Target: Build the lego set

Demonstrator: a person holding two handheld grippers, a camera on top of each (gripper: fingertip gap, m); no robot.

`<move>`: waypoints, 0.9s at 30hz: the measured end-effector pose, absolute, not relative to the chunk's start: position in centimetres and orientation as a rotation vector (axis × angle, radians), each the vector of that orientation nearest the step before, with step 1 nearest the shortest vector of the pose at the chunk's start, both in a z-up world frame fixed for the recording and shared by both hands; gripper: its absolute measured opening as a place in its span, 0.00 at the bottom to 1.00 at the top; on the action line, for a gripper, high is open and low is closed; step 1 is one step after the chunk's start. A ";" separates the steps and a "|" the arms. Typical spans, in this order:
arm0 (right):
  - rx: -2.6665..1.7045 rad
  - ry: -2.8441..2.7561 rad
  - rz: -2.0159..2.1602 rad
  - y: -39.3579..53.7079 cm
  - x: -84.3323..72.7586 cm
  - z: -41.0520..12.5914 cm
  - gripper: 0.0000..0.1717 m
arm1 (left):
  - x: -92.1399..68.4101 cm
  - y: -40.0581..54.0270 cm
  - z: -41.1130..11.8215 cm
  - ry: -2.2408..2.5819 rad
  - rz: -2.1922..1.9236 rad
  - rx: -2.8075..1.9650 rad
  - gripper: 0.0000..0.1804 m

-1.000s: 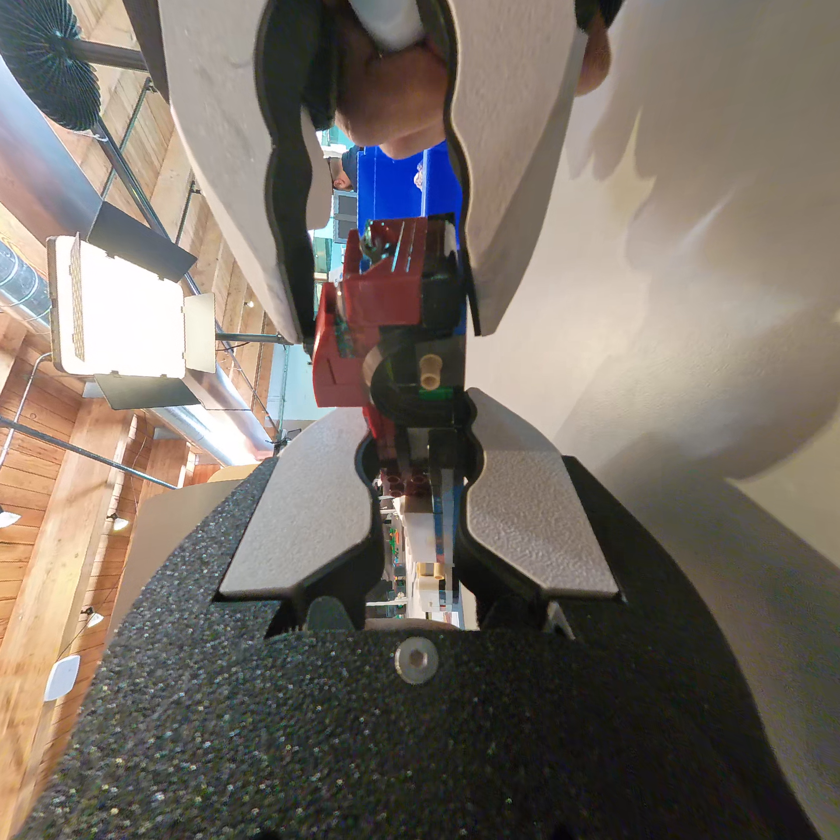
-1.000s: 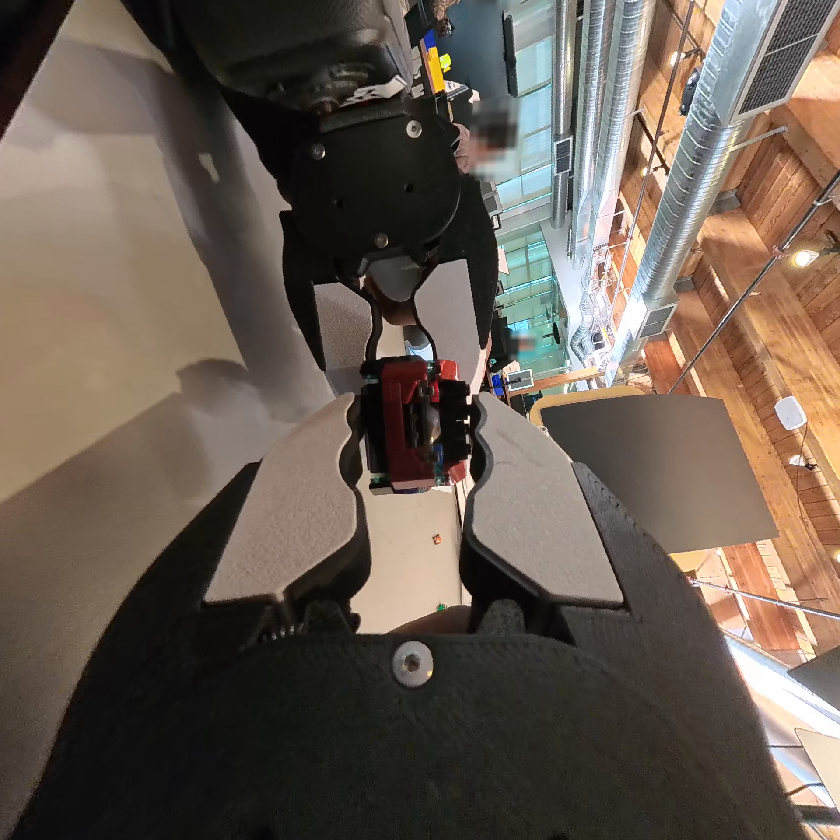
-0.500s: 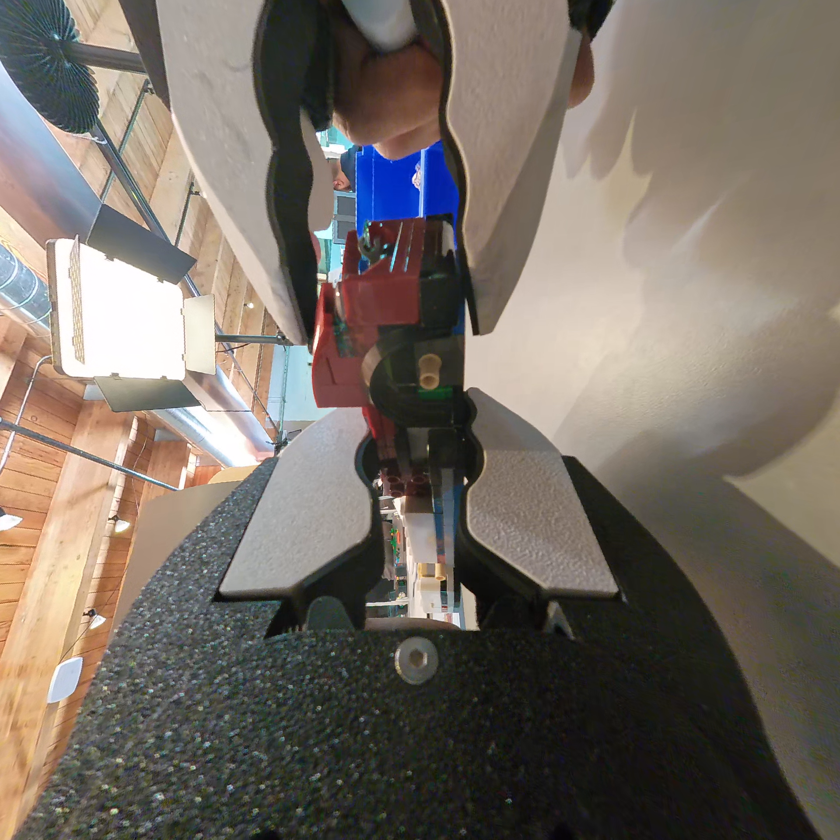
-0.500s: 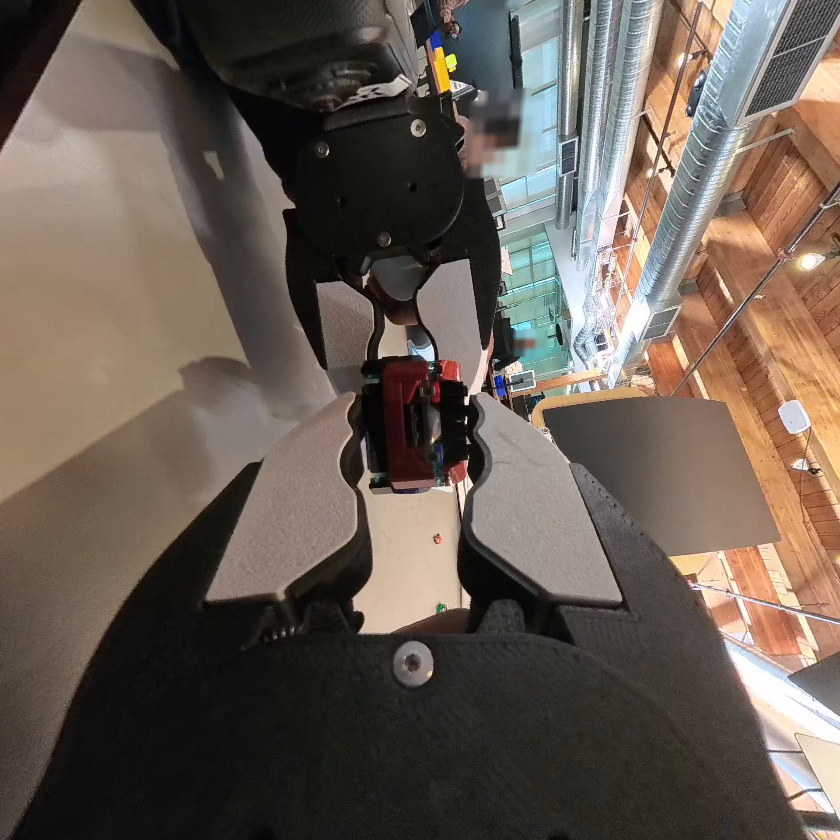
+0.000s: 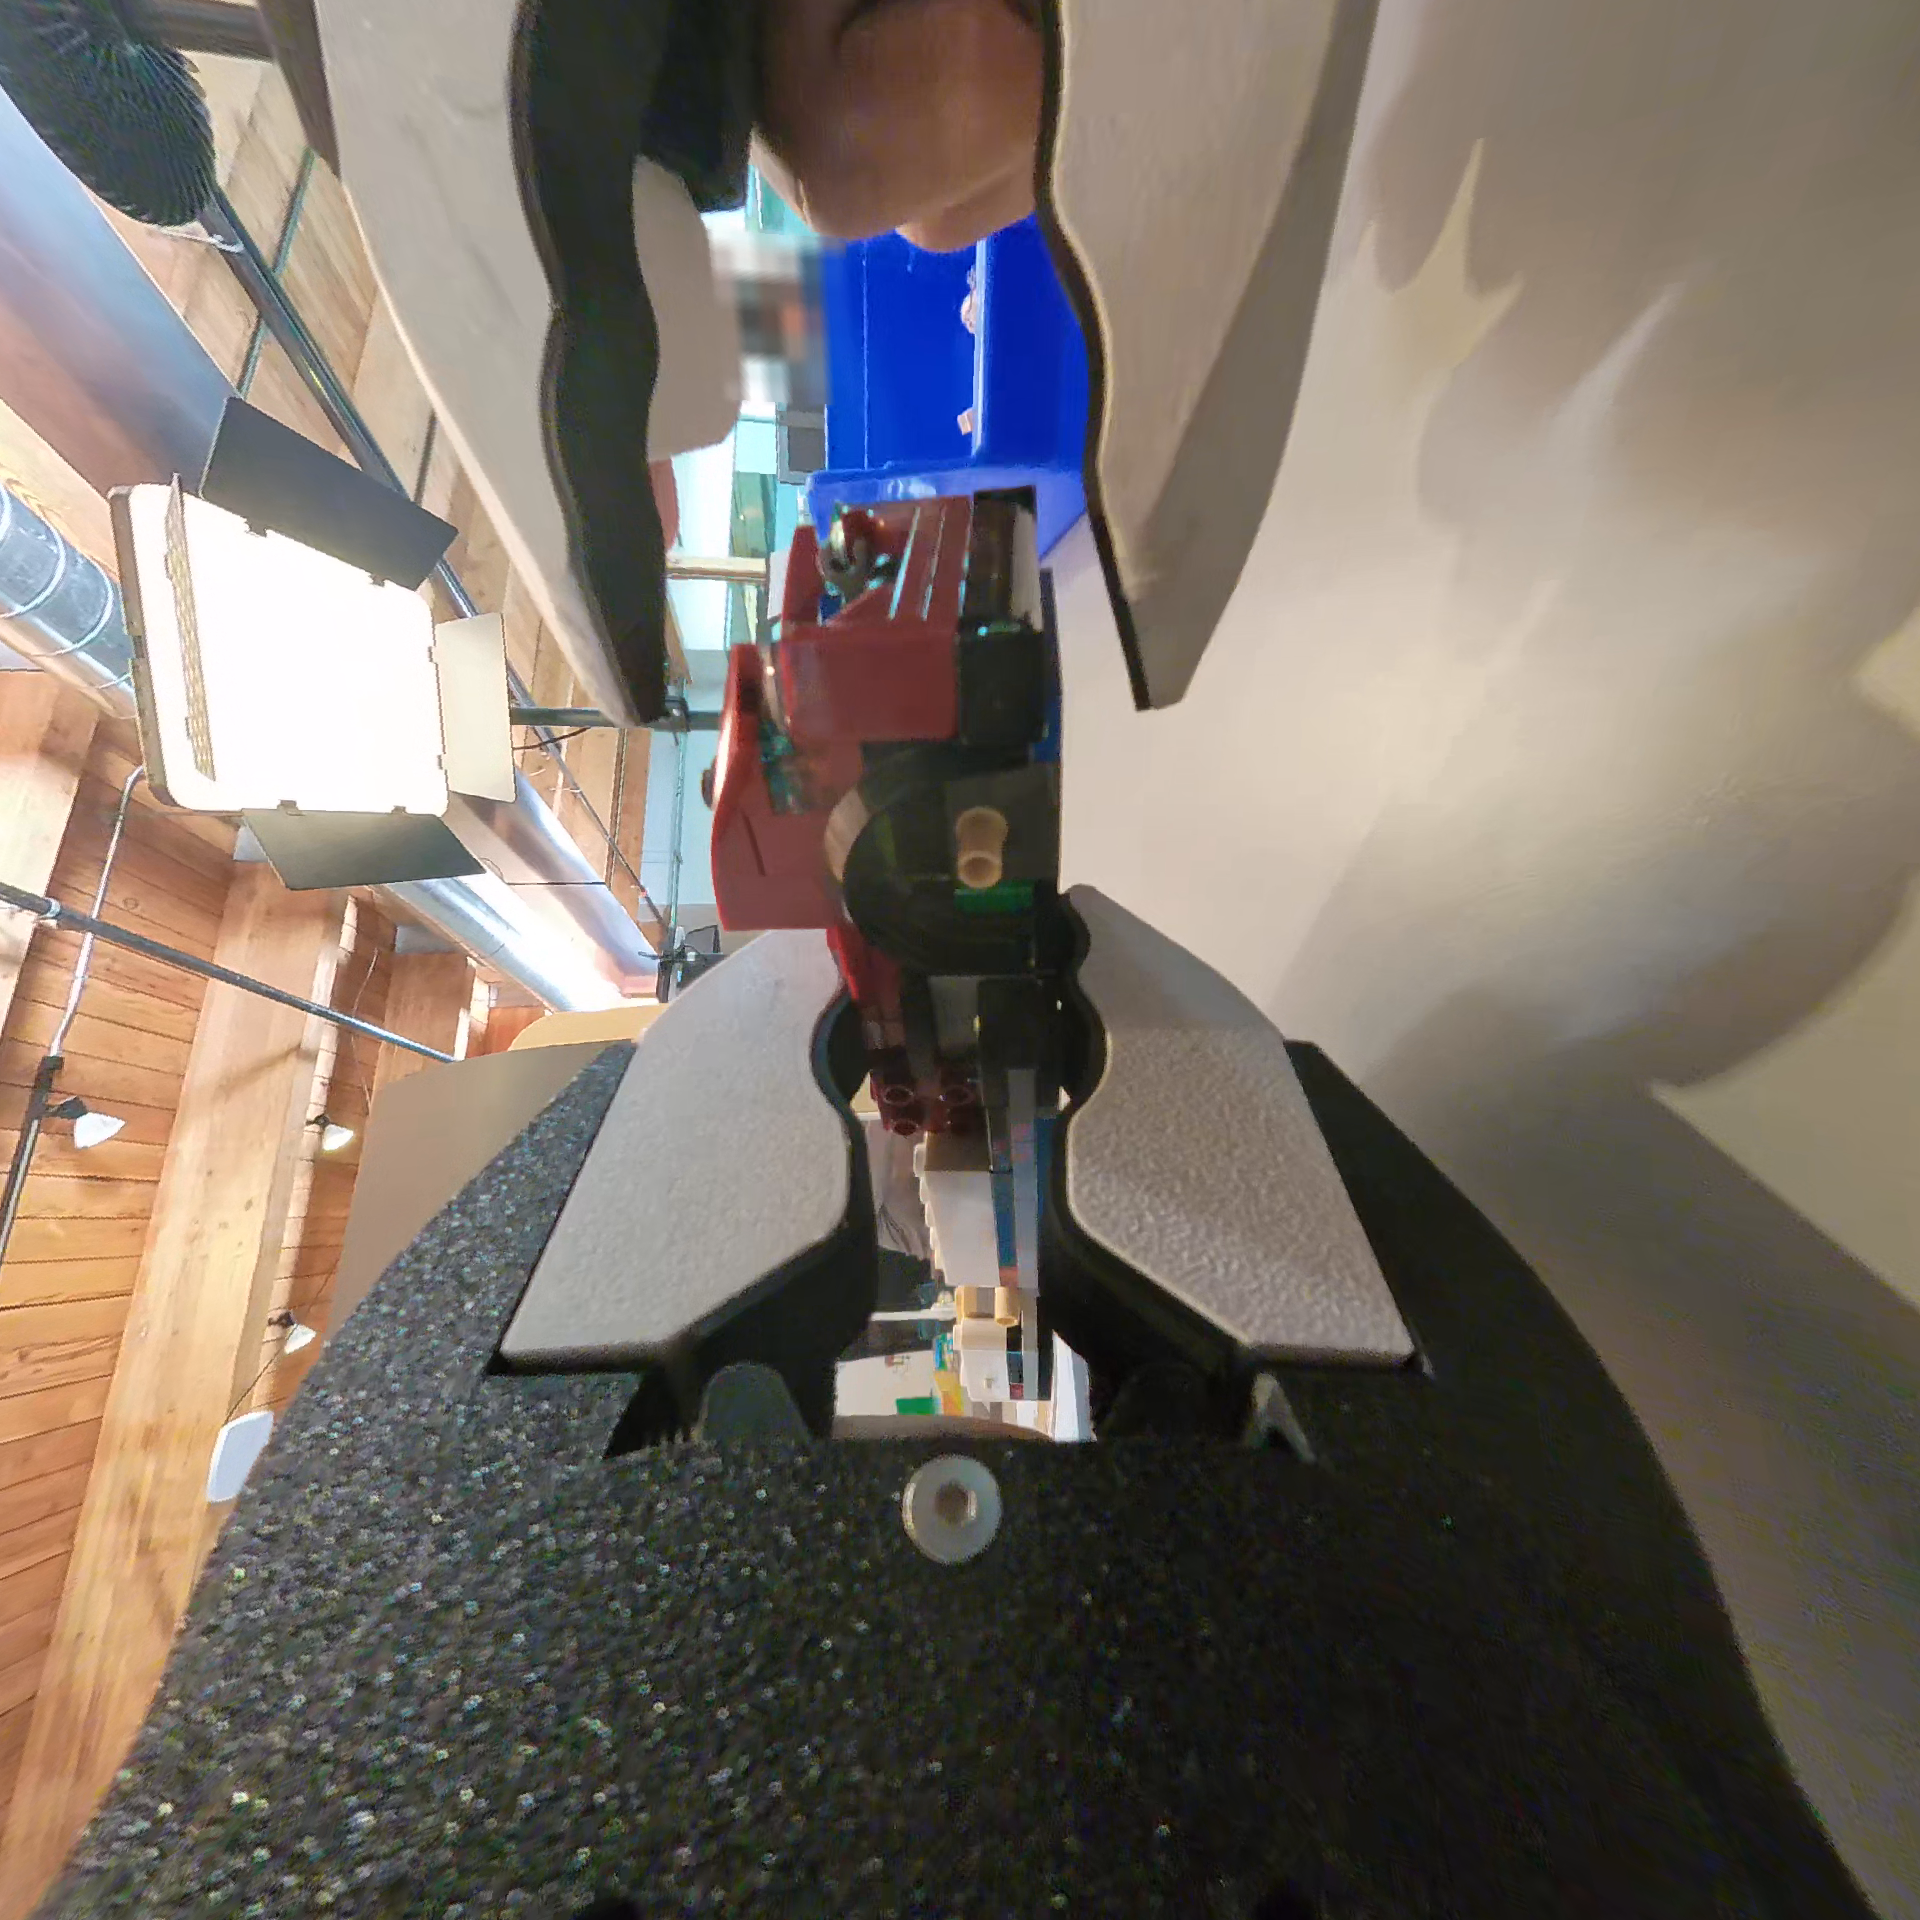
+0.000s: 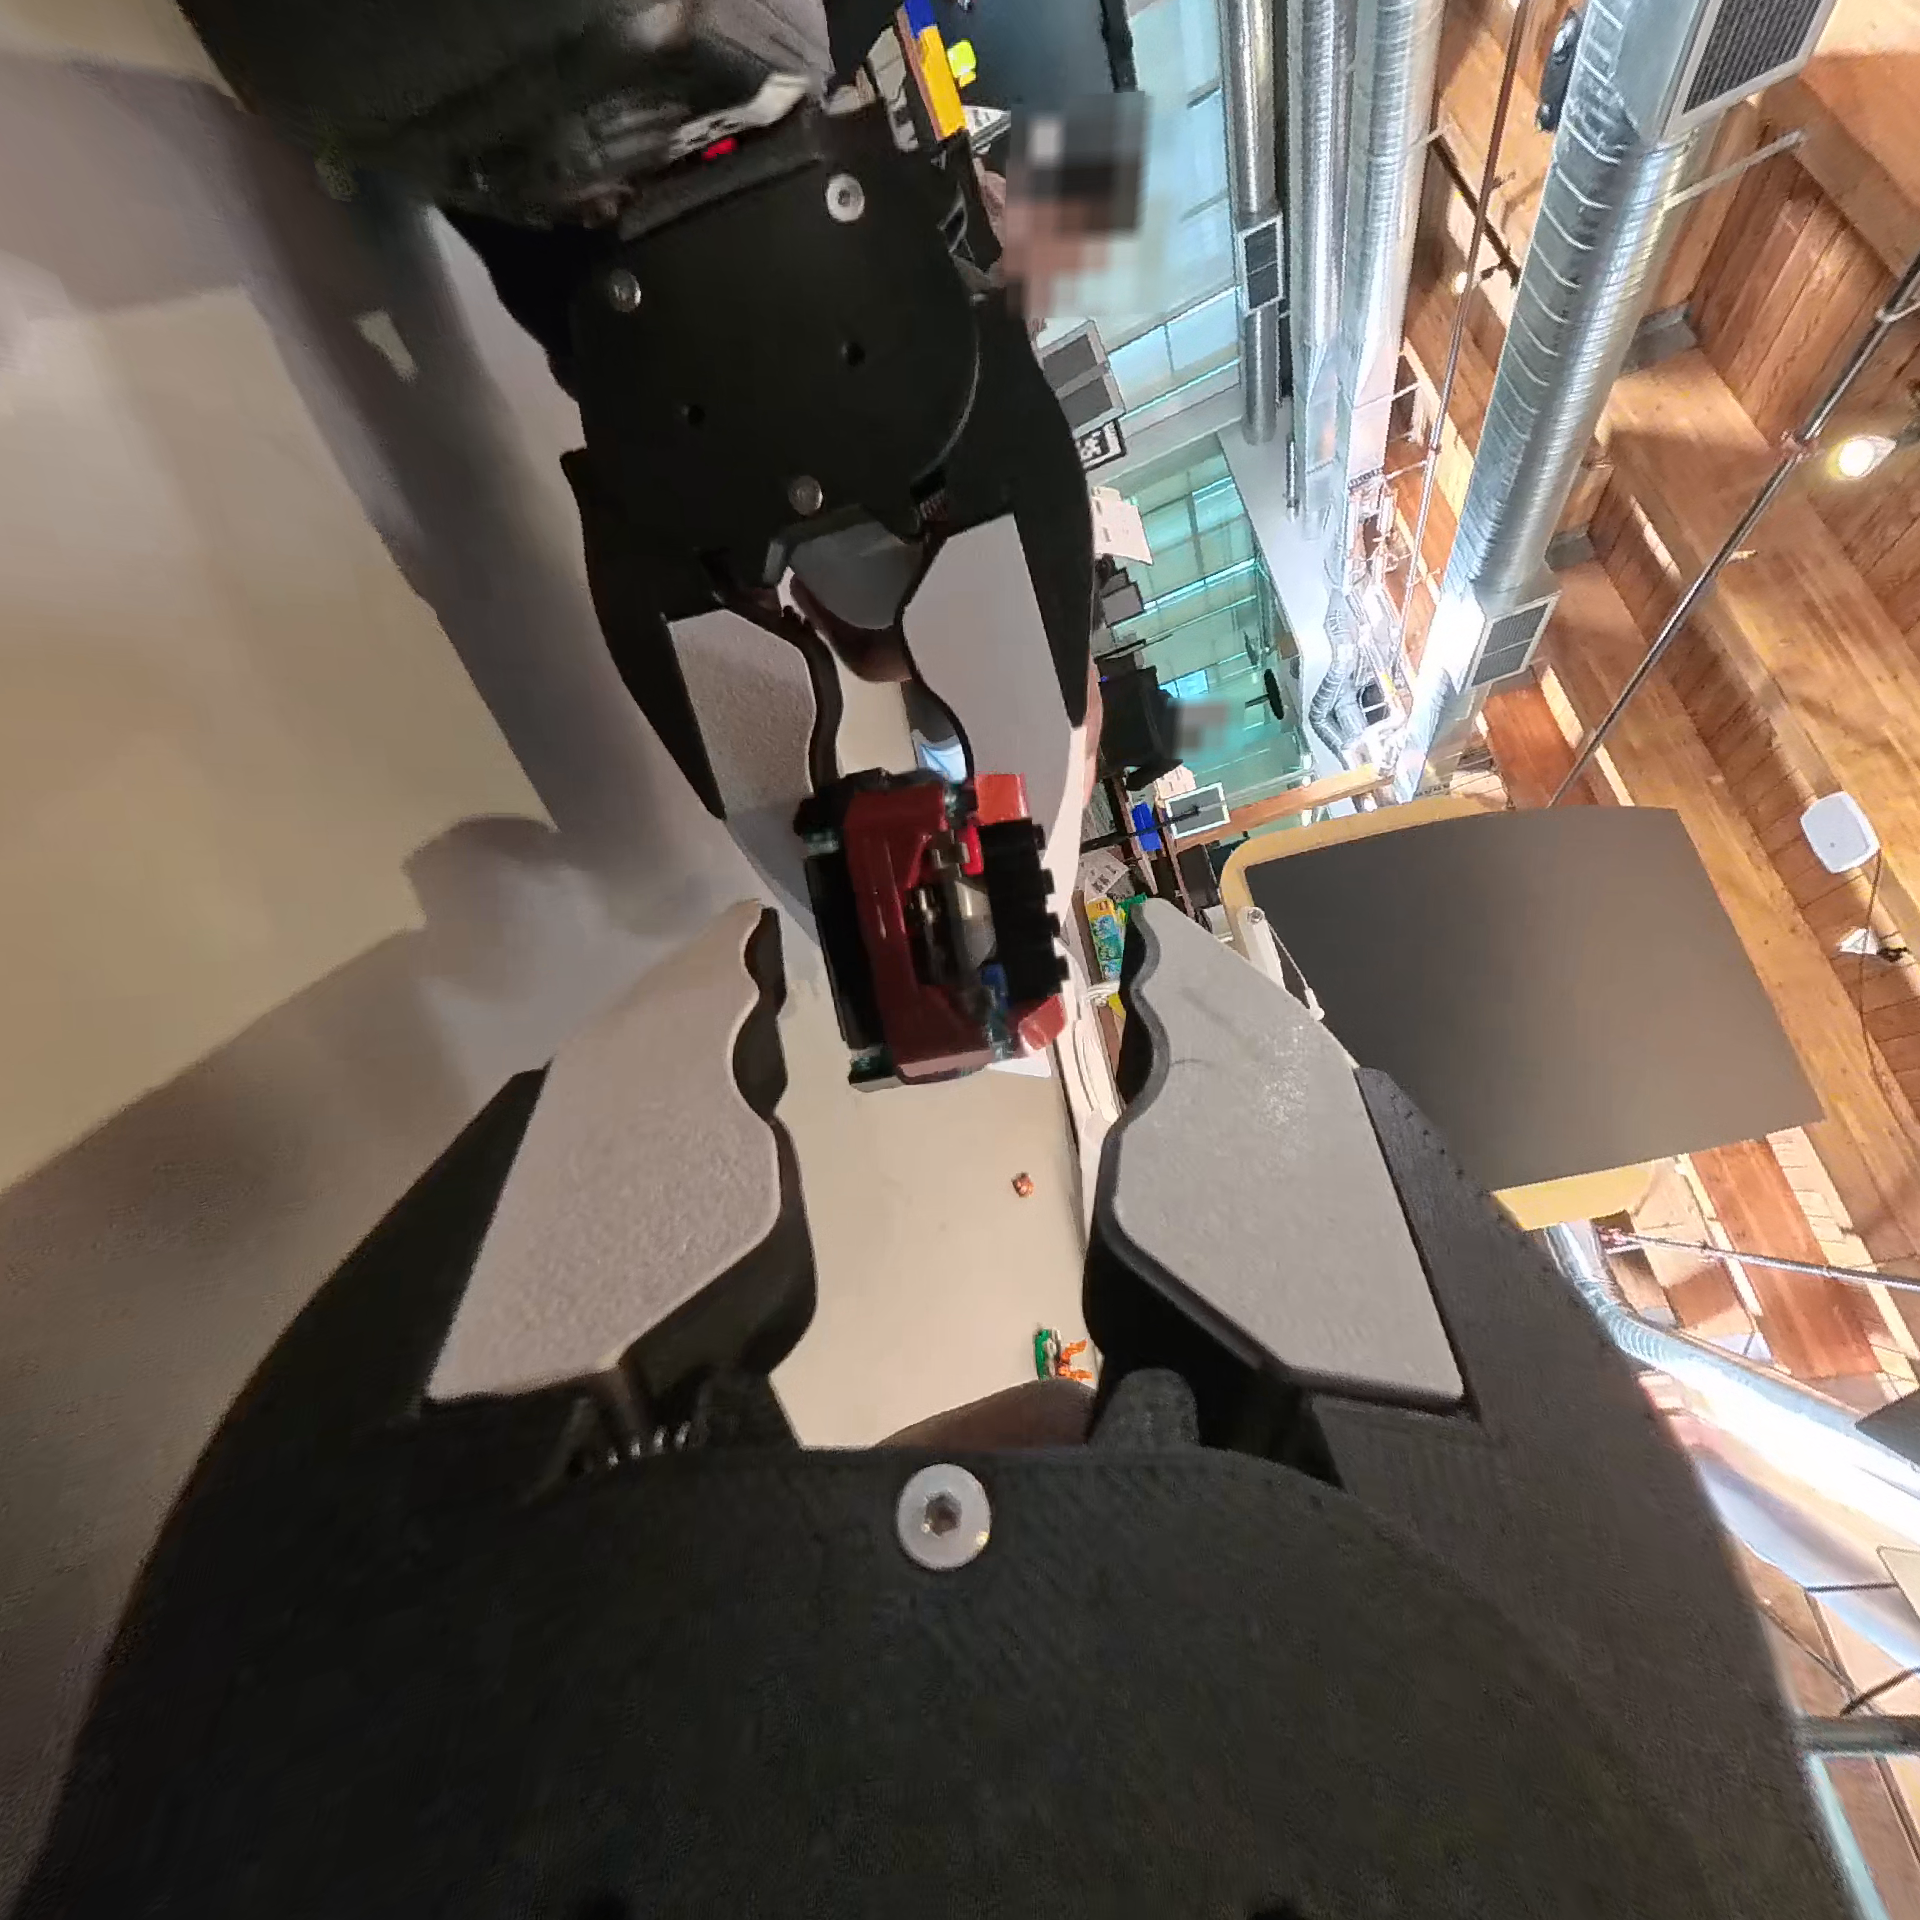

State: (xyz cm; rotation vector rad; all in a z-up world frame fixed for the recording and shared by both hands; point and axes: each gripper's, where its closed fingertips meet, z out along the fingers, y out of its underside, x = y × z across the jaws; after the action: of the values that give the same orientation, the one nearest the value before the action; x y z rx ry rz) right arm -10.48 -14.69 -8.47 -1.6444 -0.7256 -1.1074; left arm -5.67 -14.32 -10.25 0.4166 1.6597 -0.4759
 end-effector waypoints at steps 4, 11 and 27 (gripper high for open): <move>-1.657 -0.754 -1.150 -14.4 -10.3 -8.9 0.35 | -5.7 -14.5 -10.5 1.659 -0.455 0.435 0.18; -1.666 -0.822 -1.210 -14.4 -10.4 -9.7 0.27 | -5.6 -14.4 -10.8 1.636 -0.374 0.471 0.18; -1.702 -0.875 -1.221 -14.6 -10.4 -10.2 0.26 | -5.7 -14.5 -11.3 1.653 -0.340 0.493 0.18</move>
State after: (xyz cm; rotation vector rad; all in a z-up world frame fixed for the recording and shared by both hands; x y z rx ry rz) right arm -10.36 -14.60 -10.17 -1.7019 -0.8752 -1.2215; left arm -5.75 -14.49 -11.26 0.4928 1.6535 -0.3400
